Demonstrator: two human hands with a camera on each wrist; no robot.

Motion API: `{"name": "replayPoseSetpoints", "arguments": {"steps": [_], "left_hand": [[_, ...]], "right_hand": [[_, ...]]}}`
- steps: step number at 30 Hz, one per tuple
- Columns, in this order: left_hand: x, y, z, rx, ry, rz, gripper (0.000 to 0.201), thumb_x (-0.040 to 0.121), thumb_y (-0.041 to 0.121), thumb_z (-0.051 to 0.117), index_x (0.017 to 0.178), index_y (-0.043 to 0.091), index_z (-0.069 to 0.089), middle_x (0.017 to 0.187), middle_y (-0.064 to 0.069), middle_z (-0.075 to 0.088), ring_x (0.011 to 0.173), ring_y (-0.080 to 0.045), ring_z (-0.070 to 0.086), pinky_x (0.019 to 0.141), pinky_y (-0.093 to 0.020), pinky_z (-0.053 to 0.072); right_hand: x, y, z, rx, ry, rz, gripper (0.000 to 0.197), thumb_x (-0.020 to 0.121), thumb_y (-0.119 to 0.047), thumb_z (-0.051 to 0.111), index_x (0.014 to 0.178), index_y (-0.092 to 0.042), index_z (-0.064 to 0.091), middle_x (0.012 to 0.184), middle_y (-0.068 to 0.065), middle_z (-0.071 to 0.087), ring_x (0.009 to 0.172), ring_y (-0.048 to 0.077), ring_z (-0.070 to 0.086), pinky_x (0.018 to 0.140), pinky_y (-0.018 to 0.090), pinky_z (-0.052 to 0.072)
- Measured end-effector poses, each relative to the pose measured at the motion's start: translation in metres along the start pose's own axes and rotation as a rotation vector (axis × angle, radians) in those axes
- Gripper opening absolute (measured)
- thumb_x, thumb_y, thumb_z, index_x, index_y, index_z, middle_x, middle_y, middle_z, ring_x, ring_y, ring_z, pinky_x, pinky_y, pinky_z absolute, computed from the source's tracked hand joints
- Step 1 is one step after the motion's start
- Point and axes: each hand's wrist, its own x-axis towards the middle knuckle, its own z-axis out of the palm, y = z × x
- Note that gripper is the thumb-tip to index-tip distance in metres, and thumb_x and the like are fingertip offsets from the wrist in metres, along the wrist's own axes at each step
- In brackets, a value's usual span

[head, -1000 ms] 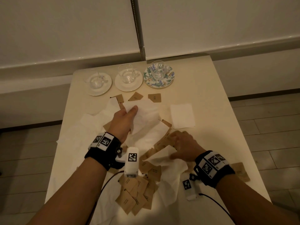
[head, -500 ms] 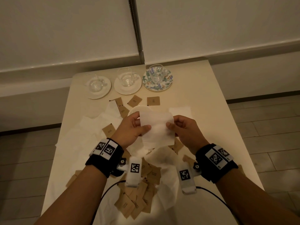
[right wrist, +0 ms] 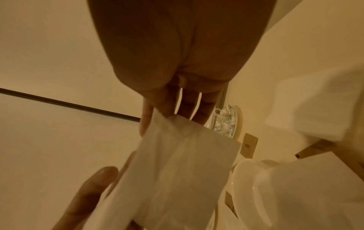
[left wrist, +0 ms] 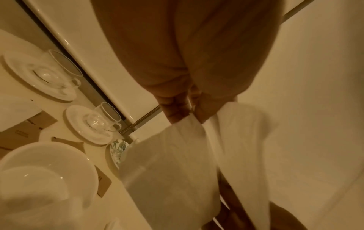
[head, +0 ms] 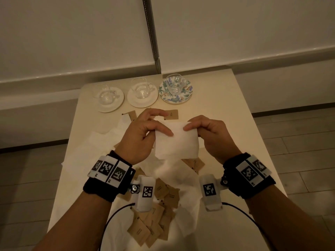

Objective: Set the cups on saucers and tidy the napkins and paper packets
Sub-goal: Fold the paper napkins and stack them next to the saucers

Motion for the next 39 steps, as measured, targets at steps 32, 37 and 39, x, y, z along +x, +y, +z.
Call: {"name": "replayPoseSetpoints", "arguments": {"steps": [32,37,39], "left_hand": [[0.017,-0.045,0.045,-0.050,-0.391,-0.379,0.047,0.076,0.021,0.083,0.118,0.022,0.061,0.106,0.008,0.072,0.104,0.000,0.063,0.097,-0.016,0.041],[0.019,-0.058,0.060,-0.053,-0.519,-0.488,0.057,0.069,0.024,0.088,0.119,0.028,0.061,0.110,0.014,0.068,0.105,-0.005,0.061,0.091,-0.023,0.046],[0.021,-0.060,0.067,-0.177,-0.591,-0.547,0.065,0.072,0.016,0.086,0.129,0.023,0.055,0.122,0.006,0.065,0.114,-0.009,0.060,0.099,-0.028,0.048]], "right_hand": [[-0.005,0.029,-0.018,-0.580,-0.411,0.351,0.012,0.083,-0.009,0.072,0.094,-0.015,0.071,0.093,0.006,0.073,0.087,0.022,0.069,0.086,0.043,0.057],[-0.013,0.036,-0.031,-0.623,-0.487,0.425,0.012,0.083,-0.011,0.069,0.094,-0.011,0.074,0.092,0.008,0.073,0.089,0.026,0.068,0.084,0.040,0.056],[-0.014,0.038,-0.036,-0.602,-0.496,0.463,0.014,0.083,-0.009,0.067,0.095,-0.007,0.074,0.094,0.011,0.073,0.092,0.028,0.067,0.087,0.042,0.055]]}}
